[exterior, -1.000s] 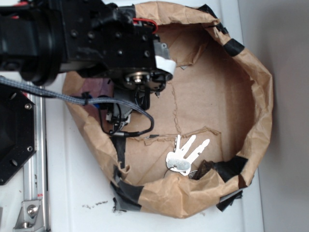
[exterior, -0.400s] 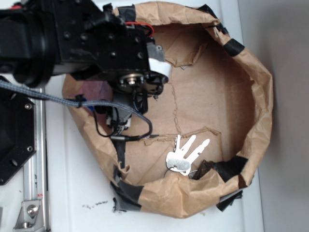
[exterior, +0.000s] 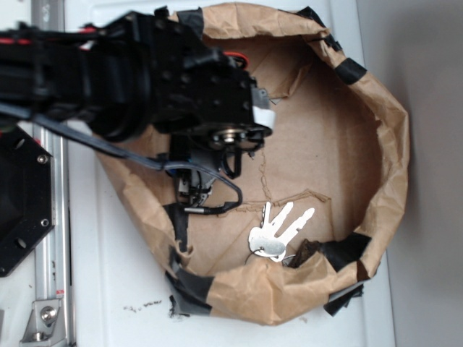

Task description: Grab the black box.

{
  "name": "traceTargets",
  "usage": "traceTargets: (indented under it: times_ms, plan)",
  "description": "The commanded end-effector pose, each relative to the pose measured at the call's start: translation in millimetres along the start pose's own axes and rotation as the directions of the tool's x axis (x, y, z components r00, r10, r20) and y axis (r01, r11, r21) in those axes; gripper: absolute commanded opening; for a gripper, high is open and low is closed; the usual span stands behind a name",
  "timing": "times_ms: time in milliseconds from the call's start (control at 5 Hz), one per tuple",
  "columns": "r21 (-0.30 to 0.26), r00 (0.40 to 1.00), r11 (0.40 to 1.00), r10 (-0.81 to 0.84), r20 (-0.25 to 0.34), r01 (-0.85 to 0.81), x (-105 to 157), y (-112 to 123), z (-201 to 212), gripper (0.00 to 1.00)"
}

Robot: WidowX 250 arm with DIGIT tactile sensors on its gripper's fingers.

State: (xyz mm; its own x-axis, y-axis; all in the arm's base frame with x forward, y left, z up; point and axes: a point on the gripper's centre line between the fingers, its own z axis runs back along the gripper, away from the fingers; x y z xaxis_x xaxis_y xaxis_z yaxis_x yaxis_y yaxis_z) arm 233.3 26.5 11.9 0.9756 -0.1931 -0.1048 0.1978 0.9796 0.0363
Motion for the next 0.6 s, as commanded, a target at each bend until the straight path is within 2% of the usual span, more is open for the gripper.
traceTargets:
  times_ms: [0, 200, 400]
  plan:
    - [0.004, 0.995, 0.996, -0.088, 0.036, 0.088, 8, -32, -5, 1.00]
    - [0.002, 0.996, 0.996, -0.087, 0.028, 0.087, 6, -28, -7, 1.00]
    - [0.008, 0.998, 0.999, -0.048, 0.028, 0.048, 3, -21, -4, 0.00]
